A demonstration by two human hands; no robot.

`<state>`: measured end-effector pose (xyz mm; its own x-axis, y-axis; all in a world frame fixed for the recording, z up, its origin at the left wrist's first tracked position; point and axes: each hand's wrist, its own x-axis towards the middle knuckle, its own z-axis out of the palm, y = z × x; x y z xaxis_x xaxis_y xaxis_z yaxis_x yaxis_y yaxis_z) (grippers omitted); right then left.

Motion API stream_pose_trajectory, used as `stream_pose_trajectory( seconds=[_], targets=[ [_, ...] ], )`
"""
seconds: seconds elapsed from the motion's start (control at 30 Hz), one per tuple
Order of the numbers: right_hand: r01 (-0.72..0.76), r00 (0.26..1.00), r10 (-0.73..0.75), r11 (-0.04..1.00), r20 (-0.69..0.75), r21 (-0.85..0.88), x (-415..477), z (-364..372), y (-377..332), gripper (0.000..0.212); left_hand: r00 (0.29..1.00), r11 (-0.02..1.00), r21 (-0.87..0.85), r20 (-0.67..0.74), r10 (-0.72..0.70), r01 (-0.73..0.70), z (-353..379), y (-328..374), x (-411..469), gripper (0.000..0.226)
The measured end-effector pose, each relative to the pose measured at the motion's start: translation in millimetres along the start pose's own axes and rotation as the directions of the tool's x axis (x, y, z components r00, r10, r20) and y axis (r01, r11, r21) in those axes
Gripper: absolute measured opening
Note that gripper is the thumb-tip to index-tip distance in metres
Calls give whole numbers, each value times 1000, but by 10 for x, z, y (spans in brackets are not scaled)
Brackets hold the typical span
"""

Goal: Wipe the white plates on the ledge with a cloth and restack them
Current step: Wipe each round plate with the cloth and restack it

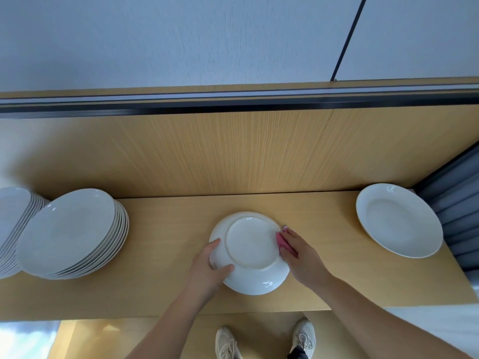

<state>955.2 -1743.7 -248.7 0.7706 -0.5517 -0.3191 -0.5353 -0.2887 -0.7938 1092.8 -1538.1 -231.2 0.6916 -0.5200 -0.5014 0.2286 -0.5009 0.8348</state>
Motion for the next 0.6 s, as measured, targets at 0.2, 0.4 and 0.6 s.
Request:
stream_pose_trajectory(
  seconds=[0.2, 0.4, 0.6],
  targets=[
    [2, 994, 2, 999, 108, -38, 180, -27, -84, 43, 1000, 994, -106, 27, 9, -6, -24, 20, 19, 86],
    [-48, 999, 49, 998, -18, 40, -120, 223, 34, 48, 999, 983, -185, -32, -21, 14, 45, -23, 2, 79],
    [39, 993, -18, 982, -119, 185, -383, 270, 33, 38, 999, 995, -102, -38, 11, -14, 63, -31, 6, 81]
  ],
)
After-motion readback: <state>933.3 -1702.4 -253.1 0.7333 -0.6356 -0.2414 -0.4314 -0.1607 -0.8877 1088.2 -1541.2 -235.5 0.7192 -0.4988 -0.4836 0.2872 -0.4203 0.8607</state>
